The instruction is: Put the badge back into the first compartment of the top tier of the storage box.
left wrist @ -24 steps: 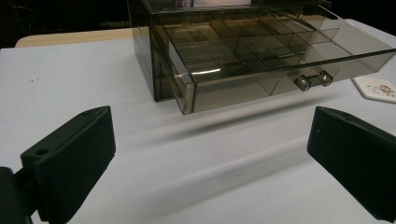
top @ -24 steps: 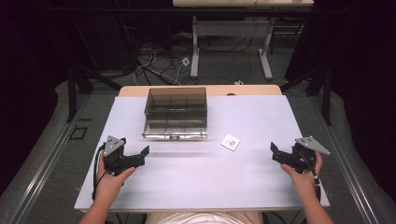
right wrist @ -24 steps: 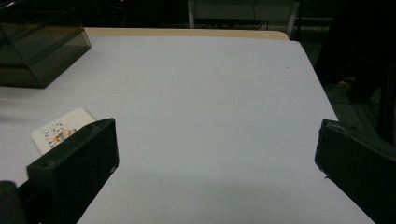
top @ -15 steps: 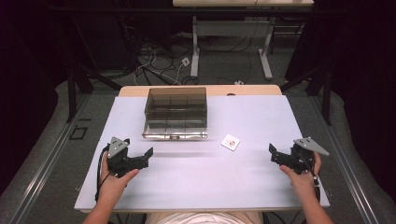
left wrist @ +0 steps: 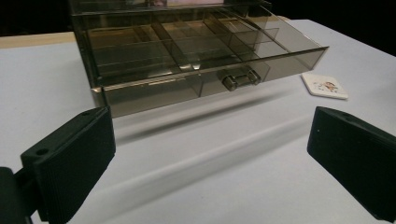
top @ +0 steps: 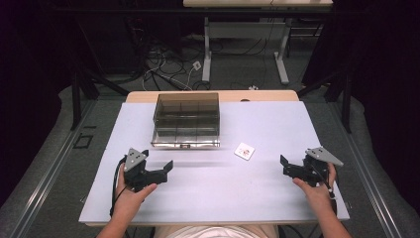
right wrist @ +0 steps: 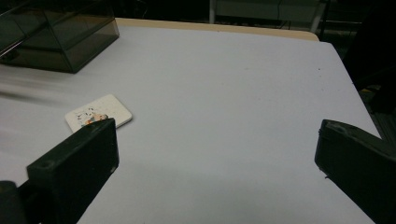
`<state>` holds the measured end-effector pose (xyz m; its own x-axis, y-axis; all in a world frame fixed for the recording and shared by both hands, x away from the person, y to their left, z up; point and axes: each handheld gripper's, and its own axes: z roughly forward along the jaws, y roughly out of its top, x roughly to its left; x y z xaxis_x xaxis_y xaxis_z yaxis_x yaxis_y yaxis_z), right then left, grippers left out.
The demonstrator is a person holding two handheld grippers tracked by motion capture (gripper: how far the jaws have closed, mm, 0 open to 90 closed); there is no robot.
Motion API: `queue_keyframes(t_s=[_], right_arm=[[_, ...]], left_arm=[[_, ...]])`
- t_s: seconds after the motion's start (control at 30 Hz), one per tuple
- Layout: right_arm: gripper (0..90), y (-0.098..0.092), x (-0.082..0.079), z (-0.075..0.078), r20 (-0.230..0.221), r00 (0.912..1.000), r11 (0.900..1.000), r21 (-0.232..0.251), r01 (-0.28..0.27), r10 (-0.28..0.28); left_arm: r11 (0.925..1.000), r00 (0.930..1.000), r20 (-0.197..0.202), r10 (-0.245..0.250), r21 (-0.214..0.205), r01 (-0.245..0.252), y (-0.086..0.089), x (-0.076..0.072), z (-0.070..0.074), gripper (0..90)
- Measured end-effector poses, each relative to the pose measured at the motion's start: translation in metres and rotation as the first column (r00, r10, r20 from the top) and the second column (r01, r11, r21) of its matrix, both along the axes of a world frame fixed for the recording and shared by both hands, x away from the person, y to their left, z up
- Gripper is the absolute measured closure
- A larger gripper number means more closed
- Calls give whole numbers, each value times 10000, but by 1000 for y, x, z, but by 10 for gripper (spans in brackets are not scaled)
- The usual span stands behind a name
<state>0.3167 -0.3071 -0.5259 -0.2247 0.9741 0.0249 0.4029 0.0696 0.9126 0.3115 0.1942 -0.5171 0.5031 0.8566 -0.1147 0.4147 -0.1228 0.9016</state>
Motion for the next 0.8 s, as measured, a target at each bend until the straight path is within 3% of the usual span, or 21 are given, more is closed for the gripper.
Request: queue_keyframes(t_s=[0.8], right_arm=[[0, 7, -1, -2, -128, 9992, 9993, -5, -372, 372]], left_arm=[[9971, 9976, -93, -681, 344, 684, -24, 4, -4, 21]])
